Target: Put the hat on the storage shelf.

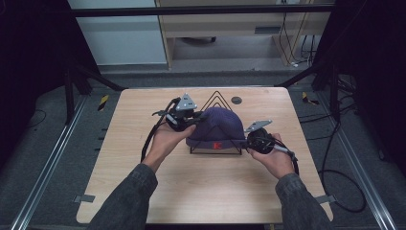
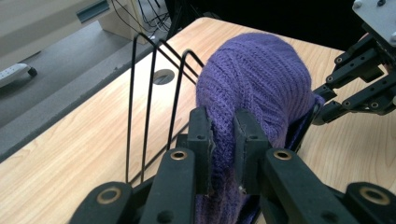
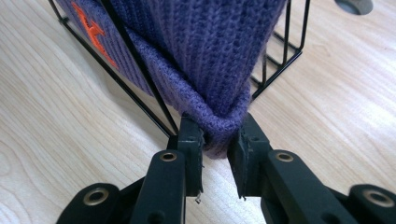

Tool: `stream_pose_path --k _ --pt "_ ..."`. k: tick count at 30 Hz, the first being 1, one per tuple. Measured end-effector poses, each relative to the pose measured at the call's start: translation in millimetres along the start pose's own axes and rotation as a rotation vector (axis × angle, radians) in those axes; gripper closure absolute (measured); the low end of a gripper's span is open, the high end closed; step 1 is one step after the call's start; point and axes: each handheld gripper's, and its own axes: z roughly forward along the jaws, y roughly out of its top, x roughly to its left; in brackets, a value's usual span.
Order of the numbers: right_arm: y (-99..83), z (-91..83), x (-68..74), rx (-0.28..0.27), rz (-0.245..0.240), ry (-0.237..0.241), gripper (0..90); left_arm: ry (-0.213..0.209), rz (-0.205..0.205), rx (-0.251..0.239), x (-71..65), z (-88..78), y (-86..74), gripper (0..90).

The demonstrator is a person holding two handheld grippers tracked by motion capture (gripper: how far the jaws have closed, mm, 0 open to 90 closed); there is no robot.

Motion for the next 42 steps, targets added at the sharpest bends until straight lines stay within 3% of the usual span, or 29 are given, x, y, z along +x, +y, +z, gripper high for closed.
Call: stream_pose_path --k 13,19,29,42 --pt "-11.0 9.0 1.3 0.013 0.009 0.014 74.3 -0.014 -0.010 0.004 -3.7 3.5 -11.3 78.7" --pt "-11.6 8.5 1.2 0.014 0.013 0.012 69.3 -0.014 -0.010 0.006 -3.6 3.3 -11.5 77.5" --pt "-12.0 2.6 3.4 0.003 0.012 0.002 60.6 -0.009 -0.015 0.002 -4.1 1.5 -13.1 69.9" --pt "-18.4 -7.6 6.1 -0.023 0.024 0.011 57.4 0.006 -0.014 -0.020 -5.6 -10.8 -10.8 60.7"
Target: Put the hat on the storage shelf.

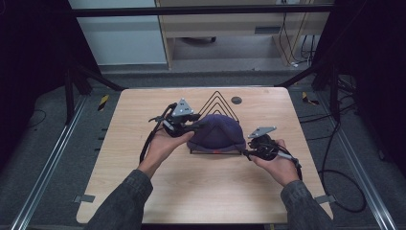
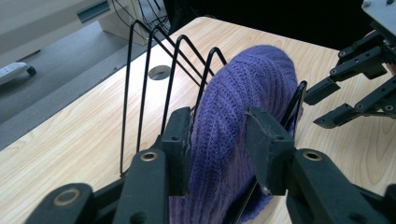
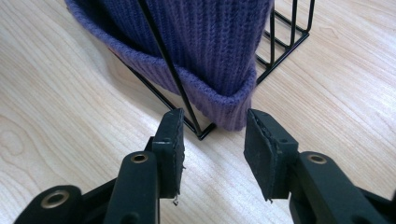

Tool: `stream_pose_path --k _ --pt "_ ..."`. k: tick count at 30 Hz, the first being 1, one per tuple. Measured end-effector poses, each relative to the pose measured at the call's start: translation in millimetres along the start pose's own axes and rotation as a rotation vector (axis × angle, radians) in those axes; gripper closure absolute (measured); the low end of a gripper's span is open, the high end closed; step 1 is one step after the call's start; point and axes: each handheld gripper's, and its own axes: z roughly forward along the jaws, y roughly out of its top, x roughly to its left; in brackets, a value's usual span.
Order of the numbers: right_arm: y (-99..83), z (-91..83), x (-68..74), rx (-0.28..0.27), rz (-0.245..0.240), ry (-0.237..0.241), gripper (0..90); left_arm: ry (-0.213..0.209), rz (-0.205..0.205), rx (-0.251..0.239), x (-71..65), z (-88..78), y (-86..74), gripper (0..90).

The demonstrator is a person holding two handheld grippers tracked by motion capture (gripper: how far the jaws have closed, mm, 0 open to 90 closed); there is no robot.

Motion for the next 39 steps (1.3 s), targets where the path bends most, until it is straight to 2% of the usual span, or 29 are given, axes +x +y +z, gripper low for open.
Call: stream_pose_path --k 17,22,31,36,39 --pt "-3.2 -20.7 7.0 -0.065 0.015 0.002 55.9 0.013 0.014 0.003 -9.3 -20.8 -1.2 45.6" --pt "-2.1 -26.8 9.2 -0.094 0.021 -0.011 54.3 0.014 0.020 0.024 -15.6 -22.2 -1.6 37.7" --pt "2.5 -37.1 14.0 -0.146 0.068 -0.016 35.7 0.009 -0.013 0.066 -28.5 -25.0 -1.7 16.4" --pt "6.1 -45.0 20.9 -0.178 0.077 -0.022 23.2 -0.009 -0.024 0.079 -38.1 -30.7 -5.1 10.5" --pt "8.2 -50.1 24.1 -0.201 0.066 -0.021 16.3 -0.013 -0.025 0.090 -43.5 -34.8 -7.6 8.4"
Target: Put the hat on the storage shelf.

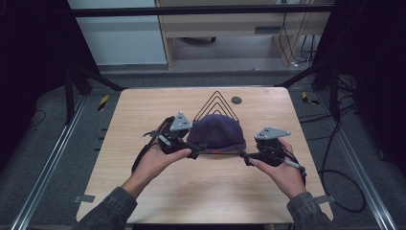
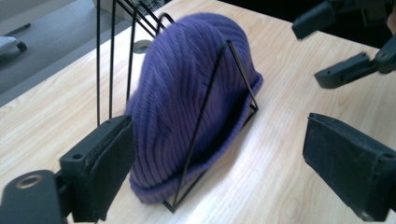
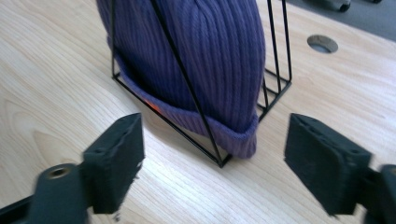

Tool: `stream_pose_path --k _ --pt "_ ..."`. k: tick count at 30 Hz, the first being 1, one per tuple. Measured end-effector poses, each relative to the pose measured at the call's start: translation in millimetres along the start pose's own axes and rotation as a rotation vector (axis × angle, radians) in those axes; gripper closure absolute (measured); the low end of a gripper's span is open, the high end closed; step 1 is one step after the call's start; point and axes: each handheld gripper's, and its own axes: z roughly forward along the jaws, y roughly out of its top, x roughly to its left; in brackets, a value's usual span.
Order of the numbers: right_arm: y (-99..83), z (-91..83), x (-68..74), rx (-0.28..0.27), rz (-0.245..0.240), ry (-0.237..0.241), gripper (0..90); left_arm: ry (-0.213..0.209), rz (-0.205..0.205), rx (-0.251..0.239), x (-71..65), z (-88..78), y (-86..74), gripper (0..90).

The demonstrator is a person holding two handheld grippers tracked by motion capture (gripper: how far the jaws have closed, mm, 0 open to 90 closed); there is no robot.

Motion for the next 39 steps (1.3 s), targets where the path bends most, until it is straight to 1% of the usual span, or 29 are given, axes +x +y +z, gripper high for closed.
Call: stream_pose_path --k 3,4,6,8,10,15,16,17,19,23,26,28,30,32,34,39 --pt "1.8 -3.9 3.6 -0.007 0.003 0.001 10.7 -0.013 0.004 0.007 -4.4 -4.5 -4.6 7.6" --pt "1.8 -5.0 4.5 -0.014 -0.005 0.006 9.7 -0.009 0.001 0.008 -5.7 -5.8 -6.4 7.4" --pt "1.0 -6.1 7.0 -0.010 -0.018 0.014 8.0 -0.024 -0.016 0.005 -6.9 -7.7 -10.3 7.2" --pt "-0.7 -6.4 9.0 -0.010 -0.030 0.025 7.9 -0.029 -0.022 0.007 -7.6 -9.2 -13.9 6.1" --pt "-2.8 -6.0 9.8 -0.004 -0.032 0.040 7.1 -0.026 -0.018 0.011 -8.9 -10.4 -18.3 5.9" --pt "-7.1 -6.4 13.2 -0.002 -0.035 0.055 6.6 -0.032 -0.023 0.012 -8.6 -15.6 -31.5 4.7" --pt "-8.0 -6.3 13.7 0.001 -0.037 0.057 6.6 -0.023 -0.021 0.012 -7.9 -16.9 -34.3 4.6" --pt "-9.0 -6.0 14.3 0.002 -0.035 0.059 6.6 -0.017 -0.028 0.011 -7.1 -18.0 -37.1 4.6" --pt "-10.8 -5.5 15.4 -0.001 -0.026 0.059 6.3 -0.011 -0.040 0.009 -5.3 -20.4 -42.5 4.6" --pt "-13.8 -4.4 16.9 0.000 -0.024 0.060 6.4 -0.002 -0.058 0.014 -1.3 -25.3 -54.7 4.6" --pt "-16.7 -2.2 19.6 0.013 -0.029 0.070 6.9 0.016 -0.062 0.033 1.8 -28.1 -65.1 4.6" --pt "-19.1 0.5 22.0 0.022 -0.036 0.076 7.2 0.025 -0.074 0.037 4.5 -29.7 -72.4 4.6" --pt "-21.3 3.2 24.9 0.032 -0.033 0.081 7.7 0.043 -0.080 0.050 7.5 -31.3 -79.2 4.6" --pt "-23.7 6.2 28.0 0.044 -0.044 0.083 8.4 0.057 -0.082 0.063 10.2 -32.5 -85.8 4.6" --pt "-25.9 9.3 31.1 0.060 -0.055 0.085 8.4 0.065 -0.086 0.073 12.5 -33.5 -92.4 4.6" --pt "-30.2 15.6 35.6 0.071 -0.063 0.098 8.6 0.072 -0.103 0.098 16.7 -34.5 -106.9 4.6"
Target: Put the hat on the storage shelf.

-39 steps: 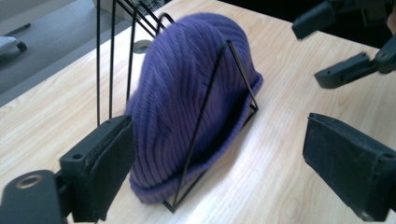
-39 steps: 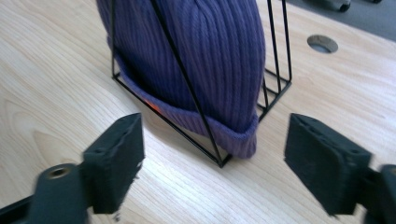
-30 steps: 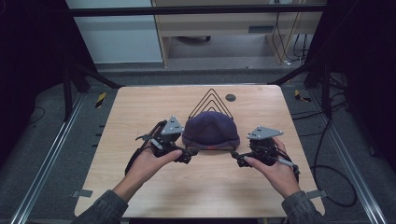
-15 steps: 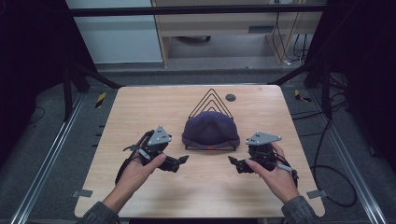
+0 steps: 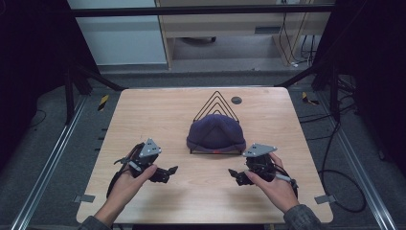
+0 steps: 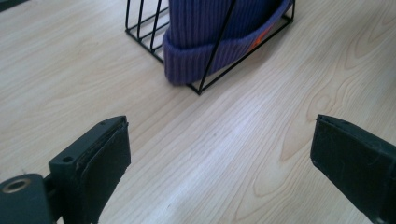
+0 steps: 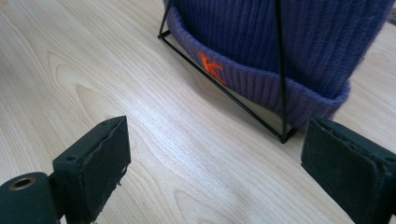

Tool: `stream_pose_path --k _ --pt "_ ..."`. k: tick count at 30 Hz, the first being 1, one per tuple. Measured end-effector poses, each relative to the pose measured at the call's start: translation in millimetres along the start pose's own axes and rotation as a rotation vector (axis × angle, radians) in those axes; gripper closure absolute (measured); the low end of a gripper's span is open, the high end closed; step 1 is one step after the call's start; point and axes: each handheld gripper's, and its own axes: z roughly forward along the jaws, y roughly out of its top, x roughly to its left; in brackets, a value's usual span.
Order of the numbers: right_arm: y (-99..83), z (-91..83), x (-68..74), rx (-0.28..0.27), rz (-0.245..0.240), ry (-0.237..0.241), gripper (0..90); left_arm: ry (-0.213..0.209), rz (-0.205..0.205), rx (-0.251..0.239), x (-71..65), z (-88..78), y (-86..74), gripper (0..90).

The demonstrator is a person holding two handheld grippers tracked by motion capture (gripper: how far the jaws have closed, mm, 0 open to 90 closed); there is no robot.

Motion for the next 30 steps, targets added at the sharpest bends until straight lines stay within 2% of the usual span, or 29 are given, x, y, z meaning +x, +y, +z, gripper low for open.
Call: stream_pose_path --k 10,30 --pt "-5.1 11.7 9.7 0.023 -0.023 0.023 8.4 0.013 -0.026 0.030 9.6 -0.4 -21.4 4.6" --pt "-5.6 29.2 25.9 0.045 -0.038 0.066 8.4 0.023 -0.034 0.070 15.3 2.4 -45.4 4.6"
